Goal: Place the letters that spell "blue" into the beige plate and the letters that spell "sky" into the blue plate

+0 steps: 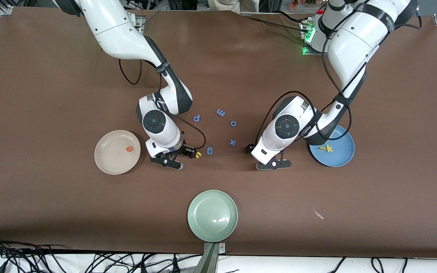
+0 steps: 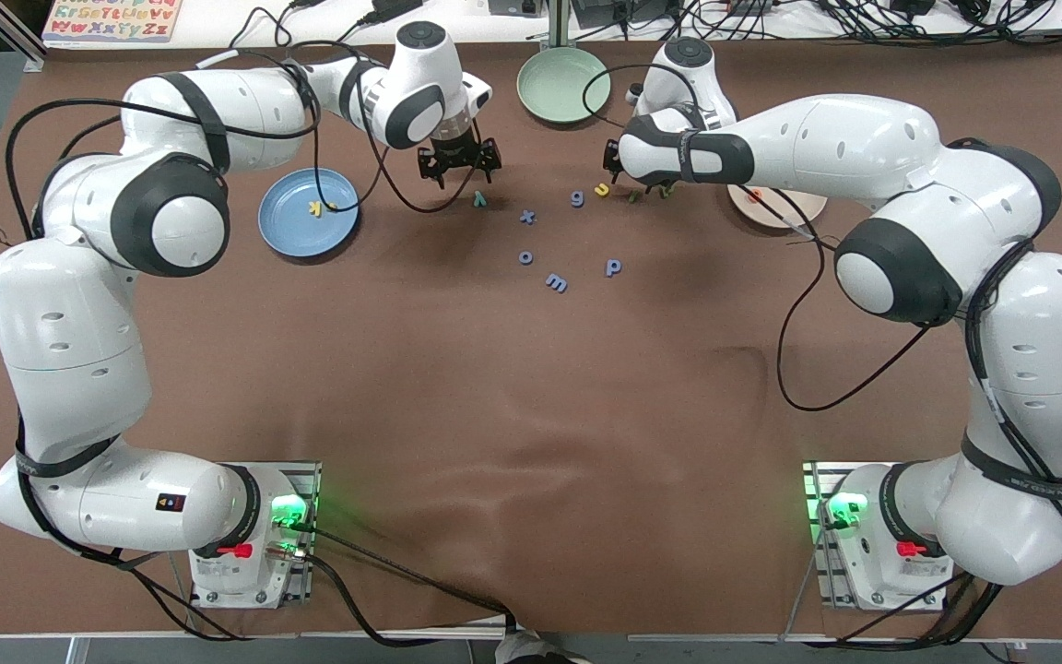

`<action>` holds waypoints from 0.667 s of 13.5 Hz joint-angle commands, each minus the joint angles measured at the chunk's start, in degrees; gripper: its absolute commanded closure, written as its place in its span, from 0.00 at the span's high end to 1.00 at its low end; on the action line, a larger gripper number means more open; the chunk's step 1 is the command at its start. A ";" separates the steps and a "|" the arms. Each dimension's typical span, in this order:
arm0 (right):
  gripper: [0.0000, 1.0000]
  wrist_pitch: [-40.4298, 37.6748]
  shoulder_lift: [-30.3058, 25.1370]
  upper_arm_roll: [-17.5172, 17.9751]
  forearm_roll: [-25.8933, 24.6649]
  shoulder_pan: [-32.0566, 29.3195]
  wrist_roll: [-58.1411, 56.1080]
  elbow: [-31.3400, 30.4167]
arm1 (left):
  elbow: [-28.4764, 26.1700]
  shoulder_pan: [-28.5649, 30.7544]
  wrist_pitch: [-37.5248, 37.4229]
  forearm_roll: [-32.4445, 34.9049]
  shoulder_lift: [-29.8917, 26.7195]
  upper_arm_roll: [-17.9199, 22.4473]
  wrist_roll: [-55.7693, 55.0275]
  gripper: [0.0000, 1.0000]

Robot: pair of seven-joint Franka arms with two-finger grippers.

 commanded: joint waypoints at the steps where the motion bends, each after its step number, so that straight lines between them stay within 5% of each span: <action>1: 0.64 -0.81 1.08 -0.08 0.58 0.44 0.74 1.61 | 1.48 -3.12 -0.07 1.62 1.13 1.92 0.72 0.97; 3: 0.56 -1.08 1.08 -0.08 0.50 0.45 0.74 1.00 | 1.39 -3.48 0.02 4.26 2.09 2.19 0.72 0.88; 6: 0.45 -1.08 0.99 -0.08 0.50 0.62 0.83 -0.32 | 1.56 -3.92 0.02 4.97 2.54 2.19 0.72 0.62; 9: 0.30 -1.08 0.90 -0.08 0.41 0.62 0.83 -0.67 | 1.56 -4.62 0.20 4.80 2.98 2.19 -0.15 0.59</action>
